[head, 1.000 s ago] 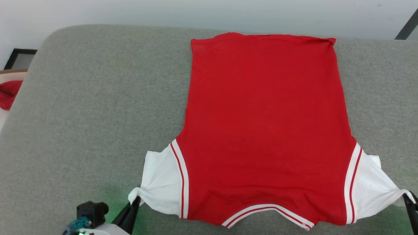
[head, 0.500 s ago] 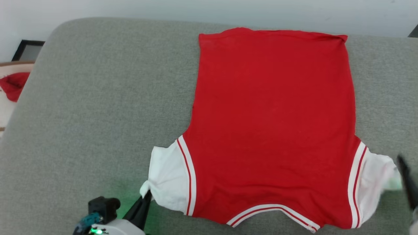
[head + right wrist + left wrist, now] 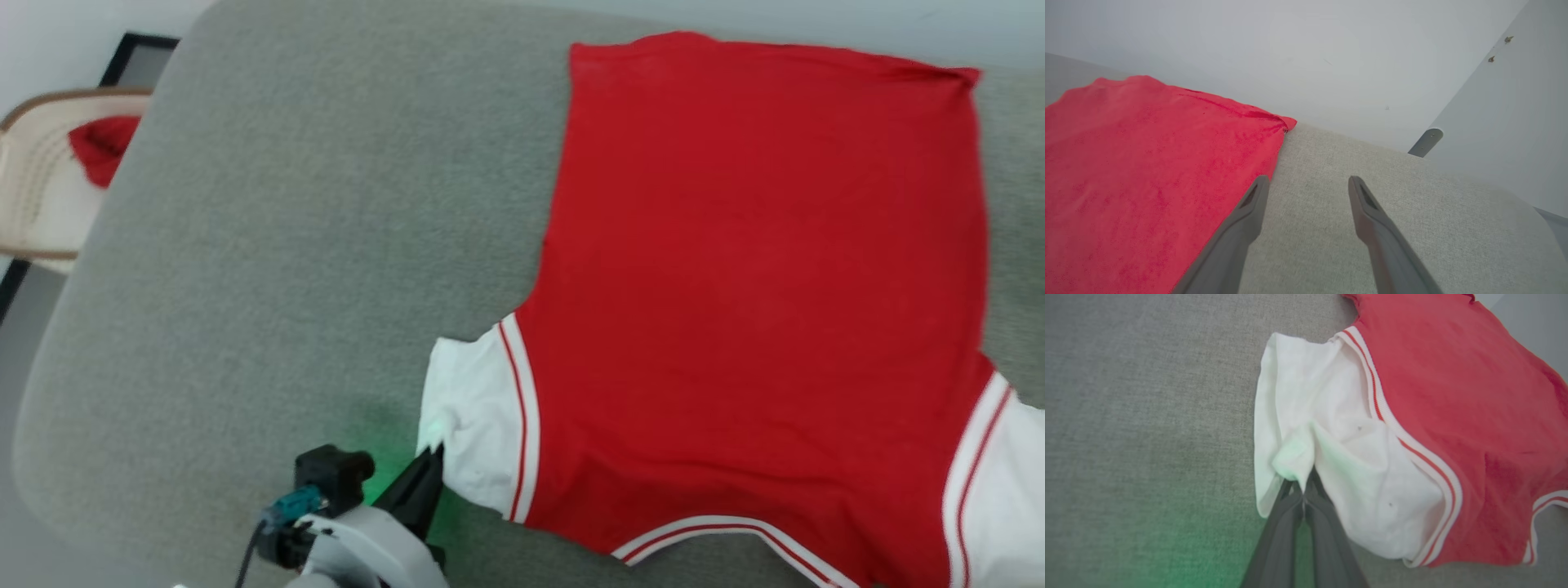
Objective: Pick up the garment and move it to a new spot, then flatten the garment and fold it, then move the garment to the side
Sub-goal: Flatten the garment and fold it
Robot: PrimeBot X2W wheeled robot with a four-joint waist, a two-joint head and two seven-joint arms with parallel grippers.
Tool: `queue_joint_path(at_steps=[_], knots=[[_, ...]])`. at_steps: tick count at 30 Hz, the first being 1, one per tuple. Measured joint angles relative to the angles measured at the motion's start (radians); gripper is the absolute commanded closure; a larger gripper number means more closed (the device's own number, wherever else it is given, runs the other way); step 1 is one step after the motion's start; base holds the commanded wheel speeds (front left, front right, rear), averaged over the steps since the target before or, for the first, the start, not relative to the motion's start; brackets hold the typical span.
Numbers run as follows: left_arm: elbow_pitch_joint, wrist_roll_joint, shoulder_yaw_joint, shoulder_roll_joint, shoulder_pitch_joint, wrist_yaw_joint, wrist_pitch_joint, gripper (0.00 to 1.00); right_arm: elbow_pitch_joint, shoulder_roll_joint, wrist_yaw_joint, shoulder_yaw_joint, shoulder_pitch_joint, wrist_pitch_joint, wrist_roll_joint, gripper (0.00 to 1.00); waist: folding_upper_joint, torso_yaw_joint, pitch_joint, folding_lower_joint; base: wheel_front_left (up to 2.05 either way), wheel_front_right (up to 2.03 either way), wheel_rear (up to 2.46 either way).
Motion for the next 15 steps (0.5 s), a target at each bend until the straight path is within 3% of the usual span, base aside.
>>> queue_joint_path(at_steps=[6, 15], knots=[[0.040, 0.017, -0.021, -0.047, -0.052, -0.038, -0.009, 1.00, 0.198, -0.037, 0.000, 0.076, -0.216, 0.094, 0.015, 0.00, 0.0000, 0.066, 0.040, 0.0001, 0.00, 0.00, 0.00], [0.078, 0.065, -0.021, -0.127, -0.118, -0.089, -0.024, 1.00, 0.464, -0.045, 0.000, 0.072, -0.436, 0.246, -0.010, 0.00, 0.0000, 0.160, 0.110, 0.0000, 0.00, 0.00, 0.00]])
